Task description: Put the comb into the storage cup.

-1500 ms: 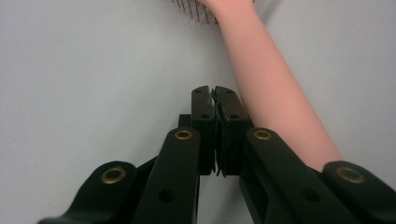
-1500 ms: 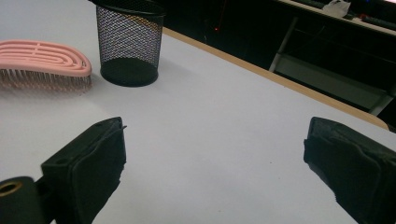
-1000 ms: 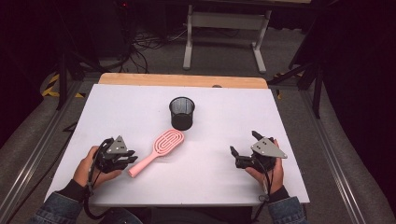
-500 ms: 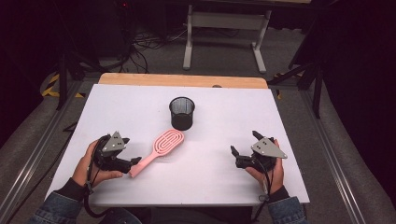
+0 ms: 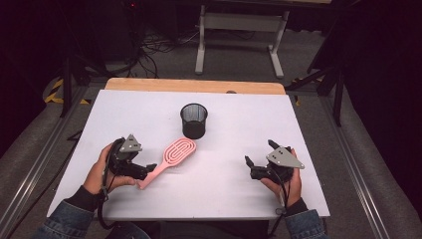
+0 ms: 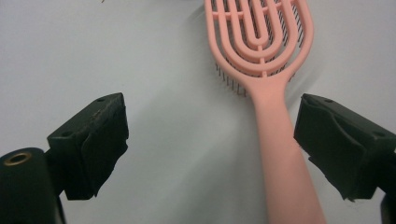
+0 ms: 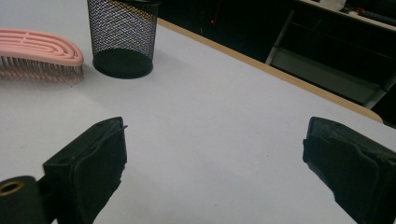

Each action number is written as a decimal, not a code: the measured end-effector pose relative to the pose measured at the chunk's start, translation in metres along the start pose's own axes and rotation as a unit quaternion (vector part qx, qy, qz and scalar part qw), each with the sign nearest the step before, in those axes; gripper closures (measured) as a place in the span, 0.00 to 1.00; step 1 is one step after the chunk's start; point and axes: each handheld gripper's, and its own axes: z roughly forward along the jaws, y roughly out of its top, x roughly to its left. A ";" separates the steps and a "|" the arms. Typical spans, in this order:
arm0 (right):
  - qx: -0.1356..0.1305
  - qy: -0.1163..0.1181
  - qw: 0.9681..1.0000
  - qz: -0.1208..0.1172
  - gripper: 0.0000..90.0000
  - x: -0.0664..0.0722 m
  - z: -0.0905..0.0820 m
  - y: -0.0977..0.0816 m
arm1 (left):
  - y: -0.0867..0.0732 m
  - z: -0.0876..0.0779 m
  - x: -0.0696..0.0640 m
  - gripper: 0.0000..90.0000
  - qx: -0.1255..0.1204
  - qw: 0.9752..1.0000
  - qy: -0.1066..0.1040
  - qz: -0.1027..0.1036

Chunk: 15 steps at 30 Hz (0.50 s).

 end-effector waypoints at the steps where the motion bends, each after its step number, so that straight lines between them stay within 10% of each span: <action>1: 0.001 -0.001 1.000 -0.001 0.08 0.000 0.000 0.000 | 0.002 0.002 -0.001 0.13 0.002 1.000 -0.002 0.002; 8: 0.005 -0.003 1.000 -0.005 0.08 0.000 0.002 -0.001 | 0.012 0.026 -0.001 0.16 0.037 0.998 -0.039 0.020; 15: 0.005 -0.005 1.000 -0.004 0.08 -0.001 0.002 -0.001 | 0.015 0.040 -0.007 0.19 0.085 0.996 -0.021 0.016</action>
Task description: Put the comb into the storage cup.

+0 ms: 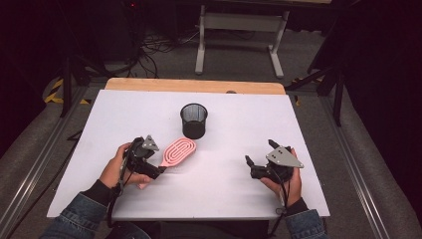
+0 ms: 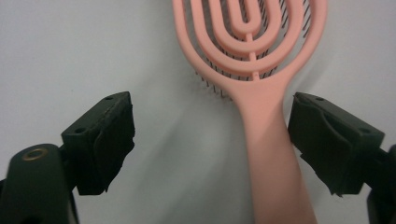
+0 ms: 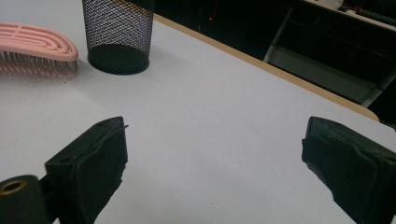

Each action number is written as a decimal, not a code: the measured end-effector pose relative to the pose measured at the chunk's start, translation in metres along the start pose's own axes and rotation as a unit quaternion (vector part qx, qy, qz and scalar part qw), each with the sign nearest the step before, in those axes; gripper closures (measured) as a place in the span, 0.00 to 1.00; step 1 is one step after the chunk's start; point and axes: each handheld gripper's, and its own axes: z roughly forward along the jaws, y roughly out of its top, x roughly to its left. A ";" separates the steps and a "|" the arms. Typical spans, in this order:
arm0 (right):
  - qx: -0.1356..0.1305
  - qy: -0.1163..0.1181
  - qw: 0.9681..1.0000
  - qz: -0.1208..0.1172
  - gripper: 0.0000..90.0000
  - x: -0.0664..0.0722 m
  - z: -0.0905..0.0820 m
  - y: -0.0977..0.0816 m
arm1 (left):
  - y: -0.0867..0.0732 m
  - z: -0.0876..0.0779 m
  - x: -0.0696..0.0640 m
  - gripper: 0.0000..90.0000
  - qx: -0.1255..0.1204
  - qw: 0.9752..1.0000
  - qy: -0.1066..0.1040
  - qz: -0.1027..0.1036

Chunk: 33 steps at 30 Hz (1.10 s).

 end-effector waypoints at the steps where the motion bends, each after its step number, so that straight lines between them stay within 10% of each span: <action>1: 0.000 0.000 1.000 0.000 0.08 0.000 0.000 0.000 | 0.001 0.001 -0.001 0.19 0.003 1.000 0.001 0.002; 16: 0.005 0.010 1.000 -0.003 0.08 0.002 0.002 0.000 | 0.014 0.013 -0.008 0.52 0.043 0.998 -0.042 0.009; 33: 0.006 0.015 1.000 -0.005 0.09 0.003 0.003 0.000 | 0.014 0.012 -0.009 0.77 0.044 0.998 -0.036 0.029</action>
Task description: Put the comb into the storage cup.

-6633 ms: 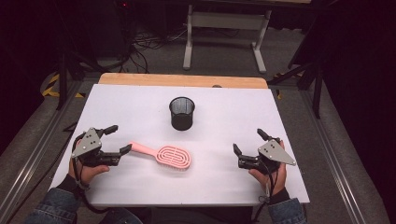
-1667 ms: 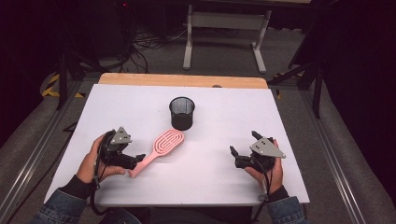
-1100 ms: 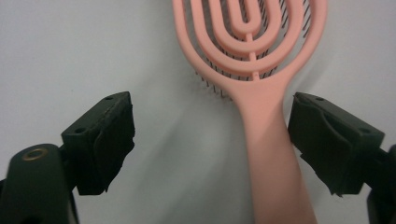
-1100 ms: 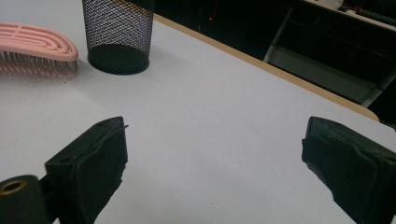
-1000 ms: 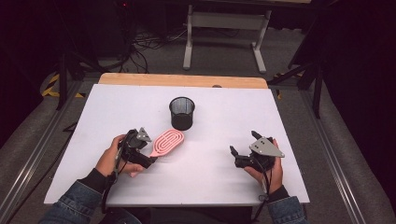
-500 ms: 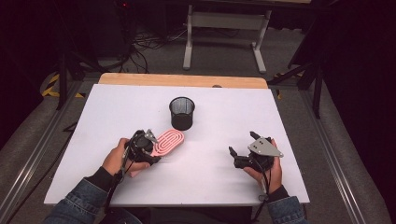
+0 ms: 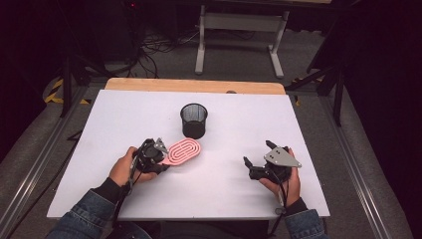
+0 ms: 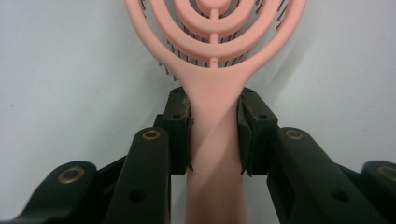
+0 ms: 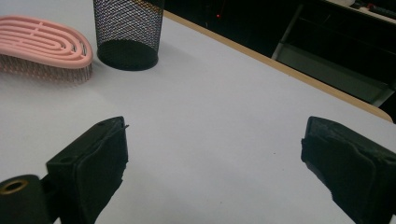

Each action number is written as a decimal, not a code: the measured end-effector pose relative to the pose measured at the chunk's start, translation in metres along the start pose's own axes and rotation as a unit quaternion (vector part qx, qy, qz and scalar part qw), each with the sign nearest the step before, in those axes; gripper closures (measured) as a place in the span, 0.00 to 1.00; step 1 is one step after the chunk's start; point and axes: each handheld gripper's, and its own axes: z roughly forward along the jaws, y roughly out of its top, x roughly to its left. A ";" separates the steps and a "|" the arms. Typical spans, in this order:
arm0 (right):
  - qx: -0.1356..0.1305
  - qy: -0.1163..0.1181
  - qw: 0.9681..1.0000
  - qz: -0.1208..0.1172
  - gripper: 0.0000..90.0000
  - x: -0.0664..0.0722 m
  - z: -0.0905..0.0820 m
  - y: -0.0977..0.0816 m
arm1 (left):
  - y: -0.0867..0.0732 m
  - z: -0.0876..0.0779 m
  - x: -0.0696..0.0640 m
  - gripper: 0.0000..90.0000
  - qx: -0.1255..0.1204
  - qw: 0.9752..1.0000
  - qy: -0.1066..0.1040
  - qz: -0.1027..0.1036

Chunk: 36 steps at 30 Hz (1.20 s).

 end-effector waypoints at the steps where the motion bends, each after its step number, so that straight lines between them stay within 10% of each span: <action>1: 0.000 0.000 1.000 0.000 0.09 0.000 0.000 0.000 | 0.000 0.000 -0.001 0.77 -0.001 1.000 0.001 0.003; 22: -0.009 -0.004 1.000 0.006 0.09 -0.001 -0.002 0.001 | -0.008 -0.016 -0.013 0.78 -0.080 0.993 0.082 0.035; 36: -0.024 -0.001 1.000 0.012 0.09 -0.001 -0.004 0.005 | -0.010 -0.025 -0.016 0.78 -0.114 0.988 0.091 0.050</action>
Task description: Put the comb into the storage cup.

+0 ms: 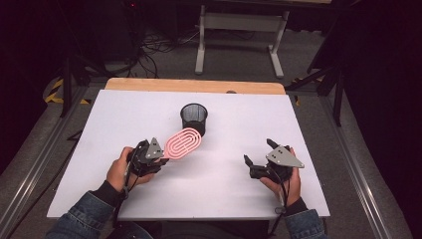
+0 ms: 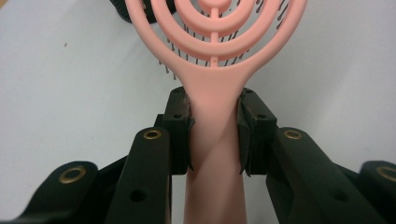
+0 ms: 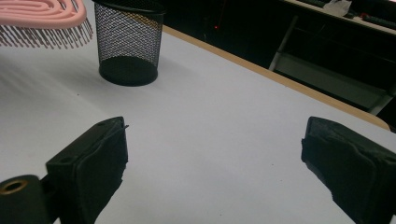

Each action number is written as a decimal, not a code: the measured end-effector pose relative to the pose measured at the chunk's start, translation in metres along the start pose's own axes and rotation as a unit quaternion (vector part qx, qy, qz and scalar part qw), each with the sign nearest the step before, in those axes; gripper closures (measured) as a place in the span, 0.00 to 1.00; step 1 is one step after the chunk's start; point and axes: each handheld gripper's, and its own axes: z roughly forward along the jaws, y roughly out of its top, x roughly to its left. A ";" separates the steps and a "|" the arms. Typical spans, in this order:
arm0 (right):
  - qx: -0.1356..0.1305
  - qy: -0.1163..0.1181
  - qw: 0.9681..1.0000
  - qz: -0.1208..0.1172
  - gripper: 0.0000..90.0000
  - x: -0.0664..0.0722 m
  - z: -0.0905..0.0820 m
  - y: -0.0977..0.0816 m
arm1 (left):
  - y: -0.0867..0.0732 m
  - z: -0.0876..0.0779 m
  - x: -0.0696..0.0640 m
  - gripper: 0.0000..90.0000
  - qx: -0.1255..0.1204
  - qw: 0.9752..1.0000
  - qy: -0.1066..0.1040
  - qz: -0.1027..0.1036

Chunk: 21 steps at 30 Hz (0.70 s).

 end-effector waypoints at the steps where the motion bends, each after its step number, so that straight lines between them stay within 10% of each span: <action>1: -0.002 0.002 1.000 0.002 0.09 0.000 0.000 0.001 | 0.000 0.000 0.000 0.78 -0.001 1.000 0.001 0.000; 21: -0.048 0.056 0.996 0.044 0.05 0.003 0.001 0.024 | 0.002 -0.006 -0.004 0.78 -0.071 0.997 0.025 0.000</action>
